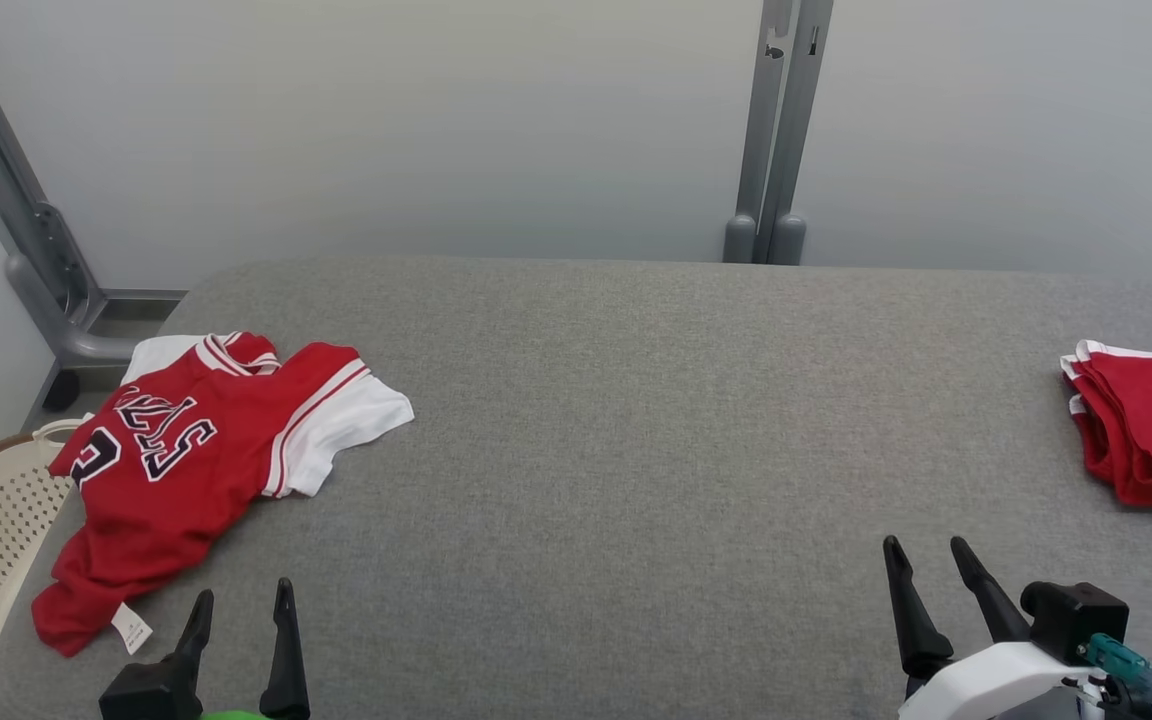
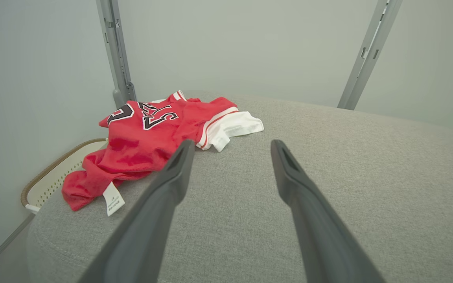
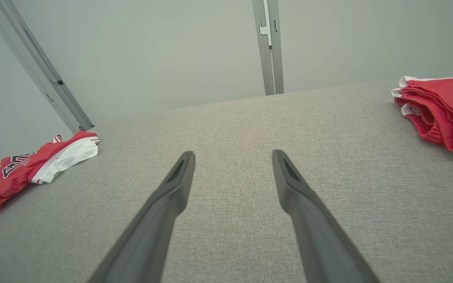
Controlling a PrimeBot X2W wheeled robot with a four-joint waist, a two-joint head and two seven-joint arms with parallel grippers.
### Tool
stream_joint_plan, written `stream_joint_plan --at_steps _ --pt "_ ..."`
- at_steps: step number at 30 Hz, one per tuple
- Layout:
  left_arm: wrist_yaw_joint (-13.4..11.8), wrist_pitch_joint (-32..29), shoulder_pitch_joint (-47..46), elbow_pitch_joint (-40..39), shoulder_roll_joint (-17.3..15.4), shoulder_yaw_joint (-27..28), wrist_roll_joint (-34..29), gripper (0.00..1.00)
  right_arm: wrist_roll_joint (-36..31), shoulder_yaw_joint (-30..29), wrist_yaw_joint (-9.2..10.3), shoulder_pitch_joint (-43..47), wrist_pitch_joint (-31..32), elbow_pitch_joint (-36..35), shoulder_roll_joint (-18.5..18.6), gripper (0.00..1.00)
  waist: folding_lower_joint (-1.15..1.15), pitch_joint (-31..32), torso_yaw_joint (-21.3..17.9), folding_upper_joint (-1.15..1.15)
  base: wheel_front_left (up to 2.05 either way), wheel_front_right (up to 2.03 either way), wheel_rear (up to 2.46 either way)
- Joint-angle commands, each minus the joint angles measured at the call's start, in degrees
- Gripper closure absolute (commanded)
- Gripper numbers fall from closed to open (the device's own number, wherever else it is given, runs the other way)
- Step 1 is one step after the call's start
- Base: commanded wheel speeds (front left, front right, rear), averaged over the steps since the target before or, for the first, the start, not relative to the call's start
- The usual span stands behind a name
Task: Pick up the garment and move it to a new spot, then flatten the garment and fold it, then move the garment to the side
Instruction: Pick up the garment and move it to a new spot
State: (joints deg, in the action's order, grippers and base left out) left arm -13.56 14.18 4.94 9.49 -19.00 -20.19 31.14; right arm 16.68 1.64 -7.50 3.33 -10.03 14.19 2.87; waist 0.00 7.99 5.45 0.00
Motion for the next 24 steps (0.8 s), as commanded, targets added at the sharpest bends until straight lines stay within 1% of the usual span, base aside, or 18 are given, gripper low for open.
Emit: stream_joint_plan --at_steps 1,6,11,13,18,19,24 --pt "-0.1 -0.1 0.3 0.1 -0.3 0.1 -0.3 0.0 0.4 -0.4 0.02 0.3 -0.3 0.2 0.1 0.0 0.0 0.0 0.3 0.0 0.0 0.0 0.0" --pt "-0.5 -0.4 -0.2 0.1 -0.2 0.0 -0.2 0.0 1.0 0.1 0.02 0.7 -0.4 0.8 0.1 0.0 0.0 0.0 1.2 0.0 0.0 0.0 0.0" --pt "-0.4 -0.2 -0.8 -0.1 -0.8 0.5 -0.2 0.0 1.6 1.1 0.02 0.9 -0.6 1.2 0.1 0.0 0.0 -0.1 3.6 0.0 0.0 0.0 0.0" --pt "-0.2 -0.1 -0.8 -0.1 -1.1 0.5 -0.1 0.0 2.2 1.4 0.02 0.9 -0.6 1.5 0.1 0.0 0.0 -0.2 5.0 0.0 0.0 0.0 0.0" --pt "-0.6 0.1 -0.8 -0.4 -1.8 1.1 -0.5 0.0 2.8 3.0 0.02 0.4 -1.3 2.2 0.1 0.0 0.0 -0.4 9.1 0.0 0.0 0.0 0.0" --pt "-0.7 0.1 -0.6 -0.7 -2.3 1.3 -0.7 0.0 3.2 3.5 0.02 0.2 -1.7 2.5 0.1 0.0 0.0 -0.4 11.1 0.0 0.0 0.0 0.0" --pt "-0.9 -0.4 -0.5 -1.3 -3.3 1.4 -1.0 0.0 4.1 4.9 0.02 -0.7 -2.4 3.7 0.1 0.0 0.0 -0.4 15.9 0.0 0.0 0.0 0.0"
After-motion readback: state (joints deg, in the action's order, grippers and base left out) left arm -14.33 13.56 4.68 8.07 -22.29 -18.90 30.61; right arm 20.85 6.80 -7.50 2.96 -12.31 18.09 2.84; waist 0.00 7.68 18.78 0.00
